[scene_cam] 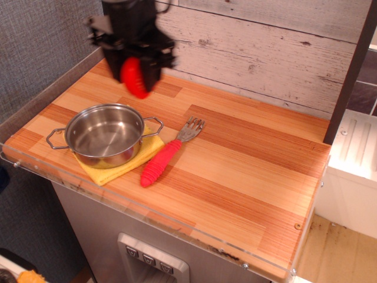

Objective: Move the tomato to the other side of the silver pot.

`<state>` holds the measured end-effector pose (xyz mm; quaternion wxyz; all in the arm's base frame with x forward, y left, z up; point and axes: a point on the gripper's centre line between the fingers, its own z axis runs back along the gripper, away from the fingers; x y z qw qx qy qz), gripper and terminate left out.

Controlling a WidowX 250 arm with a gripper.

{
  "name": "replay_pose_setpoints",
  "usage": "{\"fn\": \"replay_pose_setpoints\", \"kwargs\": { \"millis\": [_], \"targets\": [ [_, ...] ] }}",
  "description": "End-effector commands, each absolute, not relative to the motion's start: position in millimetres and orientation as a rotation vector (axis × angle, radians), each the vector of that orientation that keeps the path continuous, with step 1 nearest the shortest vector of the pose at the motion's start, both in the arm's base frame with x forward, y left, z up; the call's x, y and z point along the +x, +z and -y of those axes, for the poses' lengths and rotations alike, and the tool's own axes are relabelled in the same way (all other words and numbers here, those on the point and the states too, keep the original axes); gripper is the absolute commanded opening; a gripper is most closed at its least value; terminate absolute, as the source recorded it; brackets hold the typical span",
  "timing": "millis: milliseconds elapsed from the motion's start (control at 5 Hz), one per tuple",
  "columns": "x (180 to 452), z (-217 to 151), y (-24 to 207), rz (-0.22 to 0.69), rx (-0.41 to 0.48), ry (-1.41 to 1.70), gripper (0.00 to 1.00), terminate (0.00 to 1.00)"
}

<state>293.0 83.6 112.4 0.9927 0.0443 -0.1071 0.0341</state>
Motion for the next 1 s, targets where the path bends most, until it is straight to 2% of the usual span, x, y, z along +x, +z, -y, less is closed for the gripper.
{"fn": "replay_pose_setpoints", "kwargs": {
  "millis": [0, 200, 400, 600, 800],
  "targets": [
    [305.8, -181.9, 93.8, 0.204, 0.180, 0.124, 0.00, 0.00],
    [306.5, -231.7, 89.6, 0.180, 0.205, 0.167, 0.00, 0.00],
    [304.5, -266.0, 78.7, 0.156, 0.197, 0.189, 0.00, 0.00],
    [303.7, -262.9, 55.3, 0.136, 0.148, 0.163, 0.00, 0.00],
    [308.3, -245.6, 50.1, 0.189, 0.100, 0.052, 0.00, 0.00]
  ]
}}
